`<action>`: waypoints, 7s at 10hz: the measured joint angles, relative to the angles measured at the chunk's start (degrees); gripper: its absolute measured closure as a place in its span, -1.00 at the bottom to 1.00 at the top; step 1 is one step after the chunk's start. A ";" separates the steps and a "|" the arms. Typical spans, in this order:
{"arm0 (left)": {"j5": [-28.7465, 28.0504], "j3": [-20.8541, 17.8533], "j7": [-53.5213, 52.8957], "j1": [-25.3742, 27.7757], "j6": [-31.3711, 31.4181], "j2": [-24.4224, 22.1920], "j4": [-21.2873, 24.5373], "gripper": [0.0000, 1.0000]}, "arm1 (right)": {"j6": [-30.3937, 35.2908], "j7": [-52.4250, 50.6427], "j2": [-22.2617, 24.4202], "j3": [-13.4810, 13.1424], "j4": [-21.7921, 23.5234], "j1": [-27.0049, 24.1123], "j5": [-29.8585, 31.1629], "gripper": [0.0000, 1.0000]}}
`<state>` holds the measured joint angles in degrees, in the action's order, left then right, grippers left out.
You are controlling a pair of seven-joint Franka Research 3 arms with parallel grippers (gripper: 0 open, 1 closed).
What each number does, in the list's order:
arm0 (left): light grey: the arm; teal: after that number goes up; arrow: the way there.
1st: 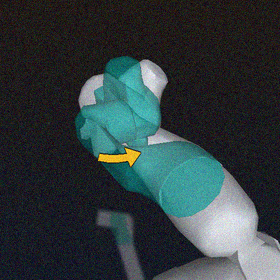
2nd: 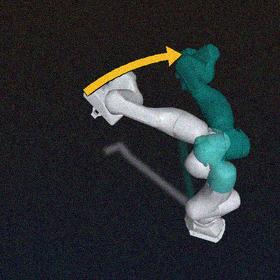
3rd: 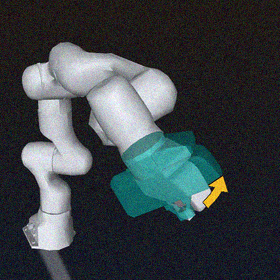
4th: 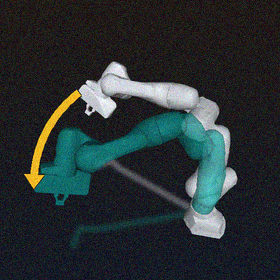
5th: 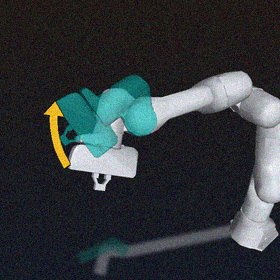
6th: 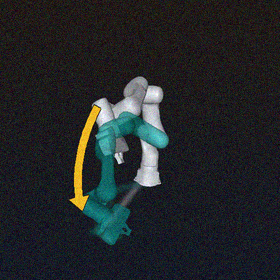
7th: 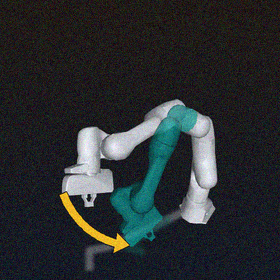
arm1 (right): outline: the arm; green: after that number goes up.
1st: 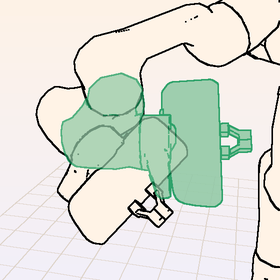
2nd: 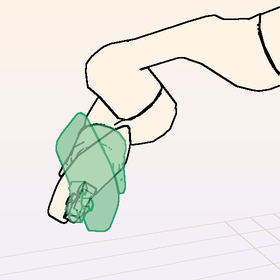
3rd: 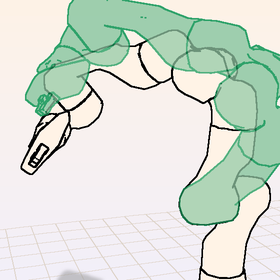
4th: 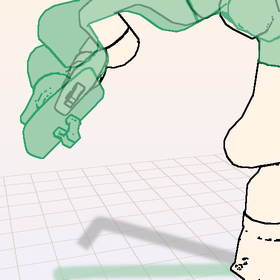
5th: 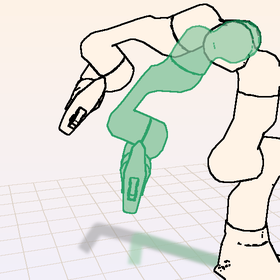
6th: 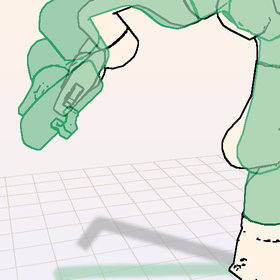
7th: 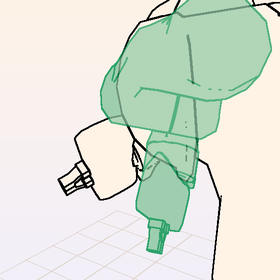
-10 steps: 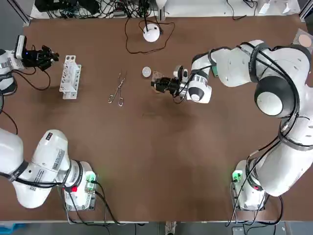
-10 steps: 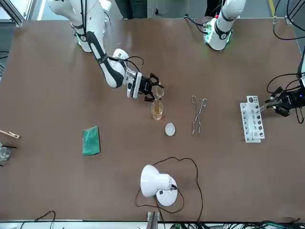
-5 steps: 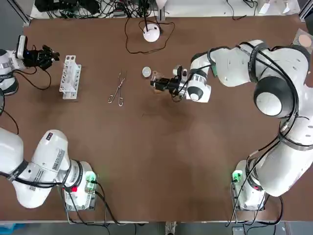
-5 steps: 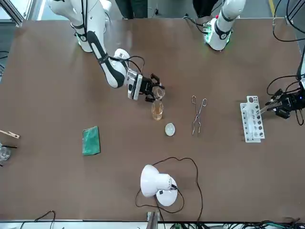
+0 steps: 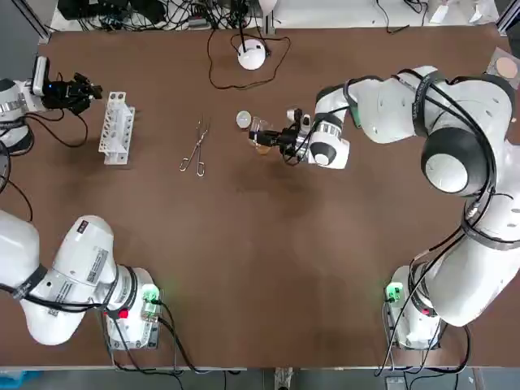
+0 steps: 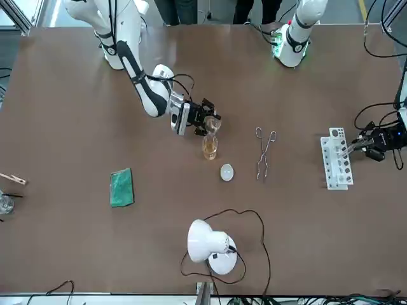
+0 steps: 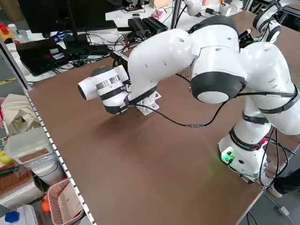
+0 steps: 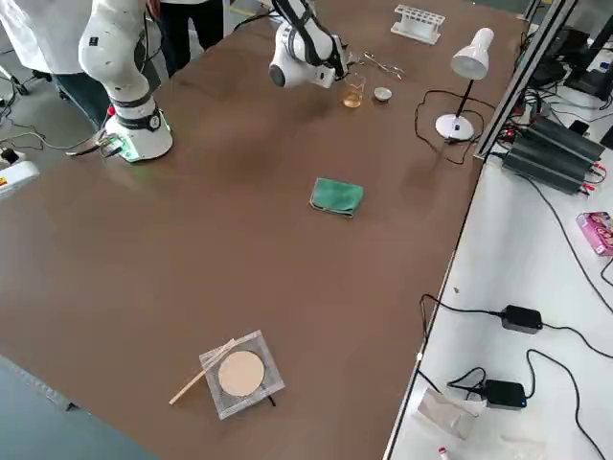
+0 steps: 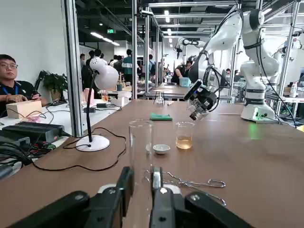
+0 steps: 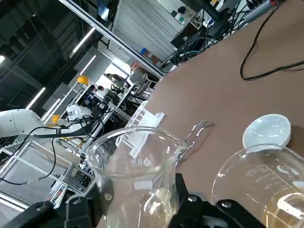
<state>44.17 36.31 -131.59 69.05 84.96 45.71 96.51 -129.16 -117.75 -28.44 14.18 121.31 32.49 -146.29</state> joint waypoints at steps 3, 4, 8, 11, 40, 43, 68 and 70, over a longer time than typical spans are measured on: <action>0.00 0.00 0.12 0.02 0.03 0.38 0.01 0.57 | -1.32 3.09 -0.01 0.00 -0.23 0.03 -0.02 -0.17; 0.00 -0.01 0.24 0.02 0.10 0.54 0.03 0.57 | -1.36 4.12 -0.01 0.00 -0.24 0.06 -0.02 -0.17; -0.05 -0.12 0.61 -0.02 1.26 1.25 0.37 0.57 | -1.41 9.69 -0.01 0.00 -0.25 0.18 -0.02 -0.17; -0.07 -0.12 0.67 -0.21 2.58 1.41 1.08 0.57 | -1.41 13.56 -0.01 0.01 -0.31 0.30 -0.02 -0.17; -3.63 -1.25 -6.22 -0.74 4.50 7.94 -1.18 0.57 | -1.72 29.63 -0.02 -0.49 -1.51 0.40 0.34 -0.17; -3.67 -1.30 -6.27 -0.74 4.50 9.21 -1.65 0.57 | -1.72 30.67 -0.02 -0.50 -1.51 0.39 0.37 -0.17; -3.60 -5.33 -2.82 -1.96 4.42 -3.50 -4.82 -1.00 | -1.66 42.18 -0.02 -0.67 -1.66 -0.44 2.04 -0.17; -4.78 -6.16 0.97 -1.98 4.28 -10.18 -5.02 -1.00 | -1.63 43.27 -0.02 -0.65 -1.72 -0.46 2.16 -0.17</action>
<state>39.39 30.15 -130.62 67.07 89.25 35.53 91.50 -130.79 -74.48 -28.47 13.53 119.59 32.03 -144.13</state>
